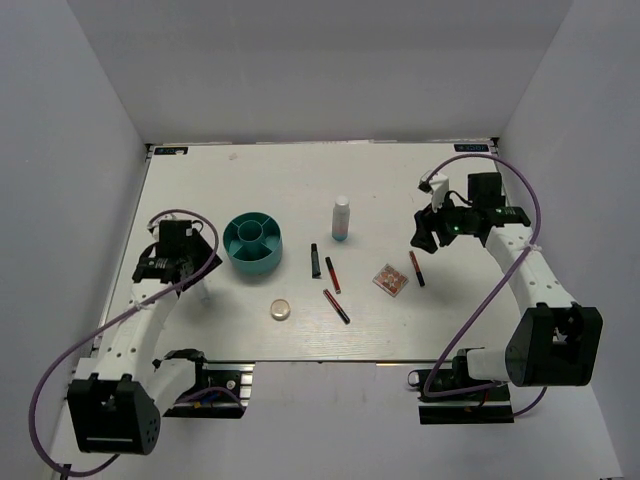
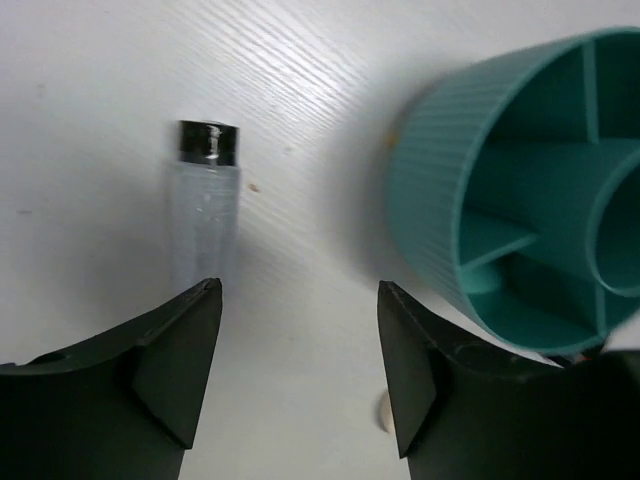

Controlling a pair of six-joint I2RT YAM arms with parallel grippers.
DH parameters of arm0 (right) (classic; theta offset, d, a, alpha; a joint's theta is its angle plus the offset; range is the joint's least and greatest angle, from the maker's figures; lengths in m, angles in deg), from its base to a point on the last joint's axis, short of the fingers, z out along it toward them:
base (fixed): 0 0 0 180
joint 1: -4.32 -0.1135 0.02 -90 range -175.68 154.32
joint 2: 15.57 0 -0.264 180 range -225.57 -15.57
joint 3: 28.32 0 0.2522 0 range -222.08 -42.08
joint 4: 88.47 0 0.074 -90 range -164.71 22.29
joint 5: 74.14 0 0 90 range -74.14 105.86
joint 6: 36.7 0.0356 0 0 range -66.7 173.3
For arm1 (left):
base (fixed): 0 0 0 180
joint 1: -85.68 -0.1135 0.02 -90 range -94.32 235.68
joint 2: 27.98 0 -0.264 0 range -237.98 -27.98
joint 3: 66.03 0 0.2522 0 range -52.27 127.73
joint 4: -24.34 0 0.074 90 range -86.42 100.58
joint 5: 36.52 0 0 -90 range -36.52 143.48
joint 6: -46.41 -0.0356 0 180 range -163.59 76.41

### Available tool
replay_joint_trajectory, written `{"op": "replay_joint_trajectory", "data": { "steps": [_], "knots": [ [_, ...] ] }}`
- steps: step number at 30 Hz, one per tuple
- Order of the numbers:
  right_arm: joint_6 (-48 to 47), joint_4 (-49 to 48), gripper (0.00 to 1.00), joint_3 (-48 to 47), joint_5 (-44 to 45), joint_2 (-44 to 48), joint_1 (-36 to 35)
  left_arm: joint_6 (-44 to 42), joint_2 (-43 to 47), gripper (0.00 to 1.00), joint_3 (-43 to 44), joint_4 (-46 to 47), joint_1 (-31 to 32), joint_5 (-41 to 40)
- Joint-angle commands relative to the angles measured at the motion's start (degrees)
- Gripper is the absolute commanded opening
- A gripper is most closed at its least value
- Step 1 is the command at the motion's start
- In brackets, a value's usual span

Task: Organize the makeup

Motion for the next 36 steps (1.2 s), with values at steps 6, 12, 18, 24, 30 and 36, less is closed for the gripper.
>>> {"op": "replay_joint_trajectory", "data": {
  "steps": [6, 12, 18, 24, 30, 36],
  "knots": [
    [3.2, -3.3, 0.69, 0.6, -1.0, 1.6, -0.1, -9.1, -11.1, 0.77, 4.7, 1.5, -0.3, -11.9],
    [4.1, -4.5, 0.7, 1.9, 0.7, 1.6, -0.1, -12.3, -19.9, 0.81, 6.0, 1.9, -0.3, -11.6],
    [3.9, -4.9, 0.7, 2.4, 1.8, 1.4, -0.1, -14.4, -25.9, 0.84, 7.0, 4.2, -0.9, -9.7],
    [3.8, -5.1, 0.7, 2.5, 2.6, 1.5, 0.3, -15.8, -32.0, 0.79, 9.1, 3.8, -2.6, -6.4],
    [4.0, -5.2, 0.71, 3.2, 2.9, 1.9, 0.2, -16.6, -34.9, 0.69, 9.7, 4.0, -5.4, -1.9],
    [4.0, -5.4, 0.71, 3.2, 3.3, 2.1, 0.2, -16.6, -36.1, 0.48, 9.7, 4.2, -7.0, 2.0]
  ]
}}
